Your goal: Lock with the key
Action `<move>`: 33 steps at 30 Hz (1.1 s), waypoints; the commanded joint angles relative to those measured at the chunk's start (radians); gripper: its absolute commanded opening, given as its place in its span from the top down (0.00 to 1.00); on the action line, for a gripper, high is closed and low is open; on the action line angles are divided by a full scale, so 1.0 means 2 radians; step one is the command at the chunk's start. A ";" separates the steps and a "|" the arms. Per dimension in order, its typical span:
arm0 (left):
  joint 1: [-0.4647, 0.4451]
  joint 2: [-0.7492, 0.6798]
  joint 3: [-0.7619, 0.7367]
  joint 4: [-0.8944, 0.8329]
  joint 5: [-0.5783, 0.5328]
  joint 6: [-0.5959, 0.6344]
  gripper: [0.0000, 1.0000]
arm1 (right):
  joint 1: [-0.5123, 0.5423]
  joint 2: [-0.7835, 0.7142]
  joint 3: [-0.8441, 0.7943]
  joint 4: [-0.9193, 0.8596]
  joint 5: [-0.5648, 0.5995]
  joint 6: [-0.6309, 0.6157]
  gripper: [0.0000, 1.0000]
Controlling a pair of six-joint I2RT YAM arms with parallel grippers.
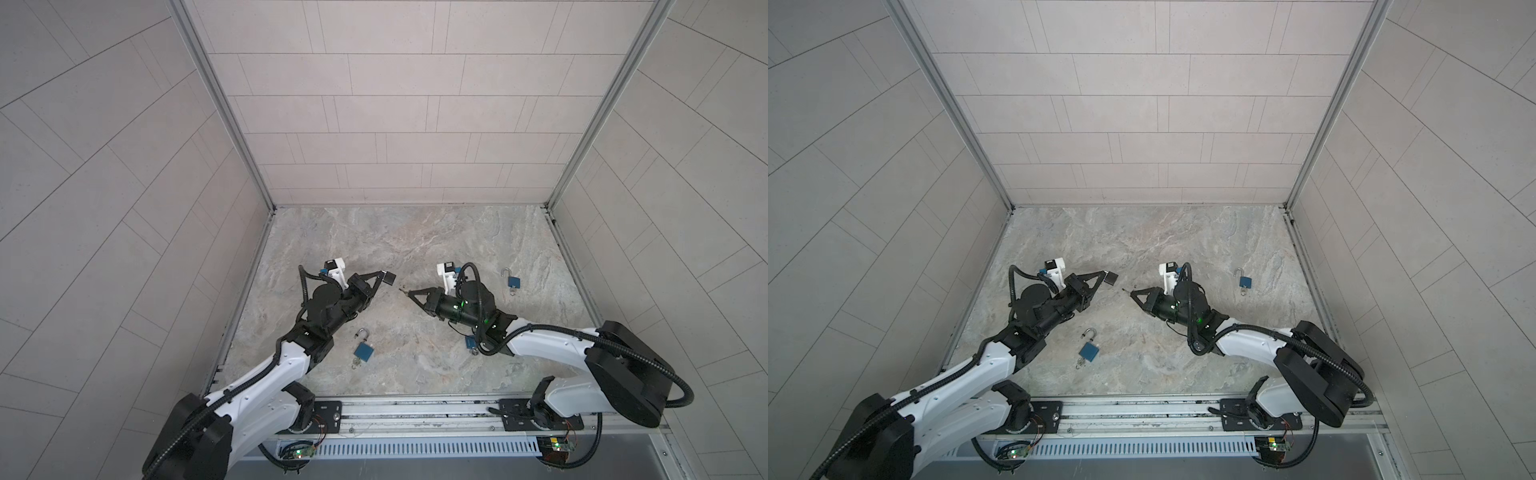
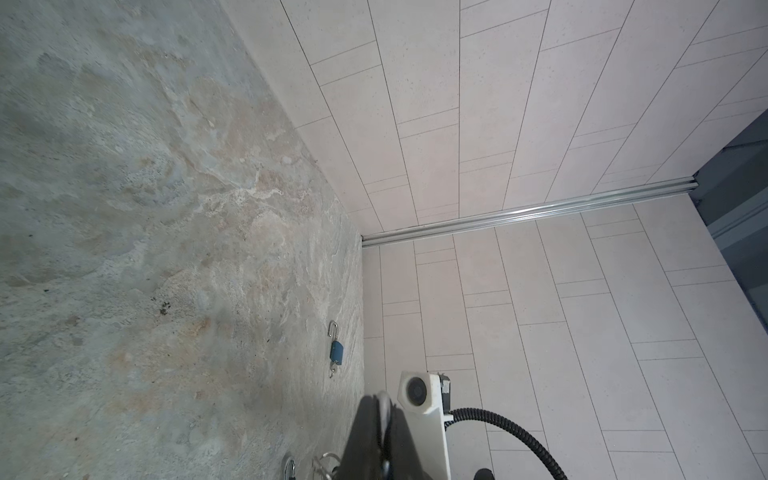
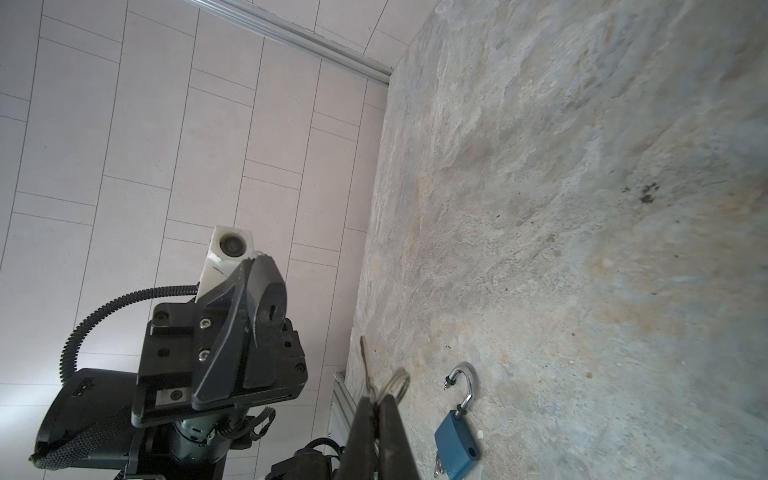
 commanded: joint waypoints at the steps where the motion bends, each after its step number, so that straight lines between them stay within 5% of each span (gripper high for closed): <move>1: 0.009 -0.002 0.033 -0.029 0.029 0.027 1.00 | -0.020 -0.042 0.014 -0.060 -0.008 -0.023 1.00; 9: 0.015 0.063 0.190 -0.274 0.091 0.162 1.00 | -0.169 -0.171 0.080 -0.381 -0.085 -0.146 1.00; 20: 0.018 0.273 0.386 -0.366 0.173 0.241 1.00 | -0.445 -0.179 0.135 -0.602 -0.269 -0.315 1.00; 33: 0.001 0.534 0.660 -0.490 0.218 0.302 1.00 | -0.484 -0.050 0.152 -0.587 -0.278 -0.374 1.00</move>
